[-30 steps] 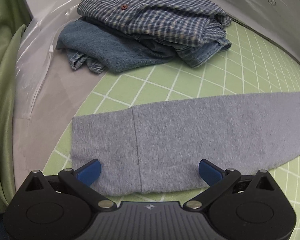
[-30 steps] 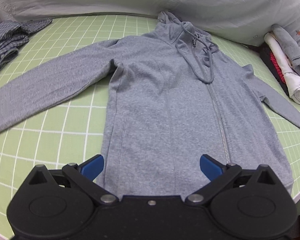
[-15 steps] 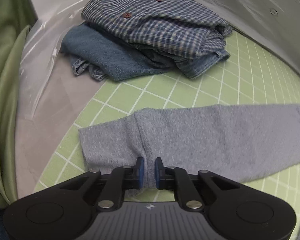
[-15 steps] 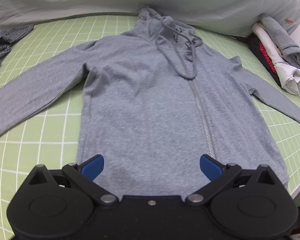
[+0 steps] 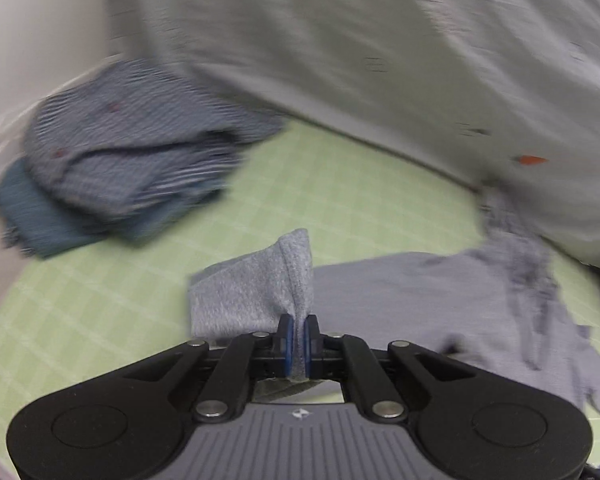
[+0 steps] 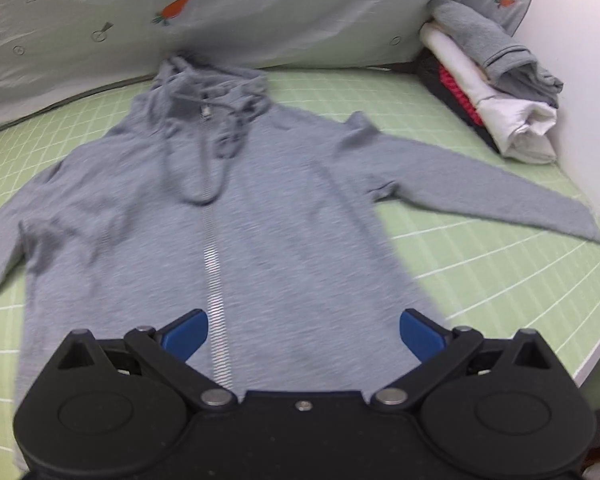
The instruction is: Fold clothes
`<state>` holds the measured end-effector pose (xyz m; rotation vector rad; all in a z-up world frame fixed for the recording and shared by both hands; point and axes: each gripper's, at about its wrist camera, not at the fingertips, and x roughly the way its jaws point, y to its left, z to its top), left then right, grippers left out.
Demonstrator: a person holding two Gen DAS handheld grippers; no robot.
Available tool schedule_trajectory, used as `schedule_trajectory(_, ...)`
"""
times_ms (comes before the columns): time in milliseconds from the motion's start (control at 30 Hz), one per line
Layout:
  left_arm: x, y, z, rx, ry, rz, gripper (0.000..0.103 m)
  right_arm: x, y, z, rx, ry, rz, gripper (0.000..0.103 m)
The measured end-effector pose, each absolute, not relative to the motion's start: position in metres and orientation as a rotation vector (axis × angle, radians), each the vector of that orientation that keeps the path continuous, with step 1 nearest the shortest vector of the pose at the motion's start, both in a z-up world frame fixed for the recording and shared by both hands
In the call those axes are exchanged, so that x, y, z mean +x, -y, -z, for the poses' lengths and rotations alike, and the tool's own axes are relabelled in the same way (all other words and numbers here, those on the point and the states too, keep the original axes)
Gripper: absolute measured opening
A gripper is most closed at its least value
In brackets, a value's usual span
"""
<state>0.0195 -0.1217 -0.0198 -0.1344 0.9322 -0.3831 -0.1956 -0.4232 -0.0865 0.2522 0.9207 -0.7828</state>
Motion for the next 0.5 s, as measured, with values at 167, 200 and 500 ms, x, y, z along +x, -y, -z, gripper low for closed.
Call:
schedule_trajectory(167, -0.032, 0.247, 0.017, -0.168, -0.942, 0.565, 0.016, -0.229, 0.484, 0.083, 0.235, -0.891, 0.799, 0.103)
schedule_trajectory(200, -0.041, 0.267, 0.020, -0.166, -0.955, 0.573, 0.033, -0.234, 0.495, 0.082, 0.225, -0.886, 0.800, 0.103)
schedule_trajectory(500, -0.061, 0.276, 0.032, -0.023, -1.026, 0.323, 0.087, -0.236, 0.539, 0.081, 0.239, -0.856, 0.727, 0.103)
